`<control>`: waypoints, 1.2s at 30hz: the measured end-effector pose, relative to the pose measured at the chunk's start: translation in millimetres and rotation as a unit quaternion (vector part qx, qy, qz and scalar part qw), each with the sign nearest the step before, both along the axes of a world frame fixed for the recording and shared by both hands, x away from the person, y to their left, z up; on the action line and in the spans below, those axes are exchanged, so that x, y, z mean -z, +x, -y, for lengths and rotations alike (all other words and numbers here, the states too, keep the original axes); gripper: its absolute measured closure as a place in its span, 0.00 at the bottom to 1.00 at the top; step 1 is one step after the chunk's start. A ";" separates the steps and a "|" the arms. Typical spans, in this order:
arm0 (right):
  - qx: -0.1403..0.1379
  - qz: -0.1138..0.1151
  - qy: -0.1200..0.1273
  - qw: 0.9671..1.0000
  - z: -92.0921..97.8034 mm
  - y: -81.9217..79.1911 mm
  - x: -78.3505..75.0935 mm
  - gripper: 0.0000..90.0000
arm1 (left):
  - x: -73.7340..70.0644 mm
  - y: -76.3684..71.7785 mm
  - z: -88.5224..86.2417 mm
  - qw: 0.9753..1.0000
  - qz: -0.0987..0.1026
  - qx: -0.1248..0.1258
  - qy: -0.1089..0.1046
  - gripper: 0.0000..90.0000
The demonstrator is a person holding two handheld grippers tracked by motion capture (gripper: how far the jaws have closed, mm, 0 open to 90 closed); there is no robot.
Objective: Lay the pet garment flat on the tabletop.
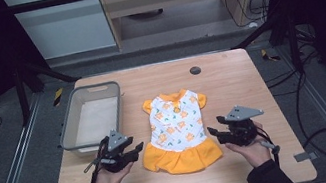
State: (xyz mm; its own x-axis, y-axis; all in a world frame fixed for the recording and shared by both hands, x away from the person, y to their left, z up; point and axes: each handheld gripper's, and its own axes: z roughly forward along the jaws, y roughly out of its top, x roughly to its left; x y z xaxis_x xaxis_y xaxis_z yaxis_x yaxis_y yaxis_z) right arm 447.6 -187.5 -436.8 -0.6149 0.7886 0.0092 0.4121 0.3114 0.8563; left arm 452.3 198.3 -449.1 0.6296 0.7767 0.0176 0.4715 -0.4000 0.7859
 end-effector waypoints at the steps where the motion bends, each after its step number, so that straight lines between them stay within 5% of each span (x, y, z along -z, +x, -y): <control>1: -0.001 -0.007 0.001 1.000 1.1 -2.7 5.3 0.53 | 4.6 -1.1 -1.1 1.000 -0.008 -0.002 0.002 0.60; 9: -0.020 -0.058 -0.029 0.998 -1.1 -15.2 43.3 0.56 | 24.6 -7.1 3.1 0.999 -0.051 0.011 0.011 0.66; 17: -0.027 -0.072 -0.047 0.996 -5.8 -16.4 54.7 0.63 | 38.6 -6.9 14.7 0.995 -0.087 0.033 0.038 0.81; 26: -0.043 -0.105 -0.046 0.992 -7.9 -16.5 58.0 0.93 | 38.4 -15.5 17.0 0.992 -0.113 0.048 0.041 0.96; 32: -0.027 -0.099 -0.062 0.993 -1.5 -16.2 55.1 0.93 | 37.7 -27.6 19.8 0.990 -0.121 0.065 0.039 0.95; 36: -0.028 -0.091 -0.060 0.994 -0.1 -18.9 53.3 0.83 | 31.8 -32.1 16.3 0.993 -0.096 0.060 0.030 0.84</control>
State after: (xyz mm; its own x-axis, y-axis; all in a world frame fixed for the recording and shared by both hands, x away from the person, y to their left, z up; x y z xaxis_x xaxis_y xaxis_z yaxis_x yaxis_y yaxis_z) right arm 428.7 -187.3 -490.1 -0.6546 0.7553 0.0321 0.5356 0.4334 0.7248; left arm 420.2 182.1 -481.0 0.7139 0.6969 -0.0676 0.5568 -0.5066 0.6583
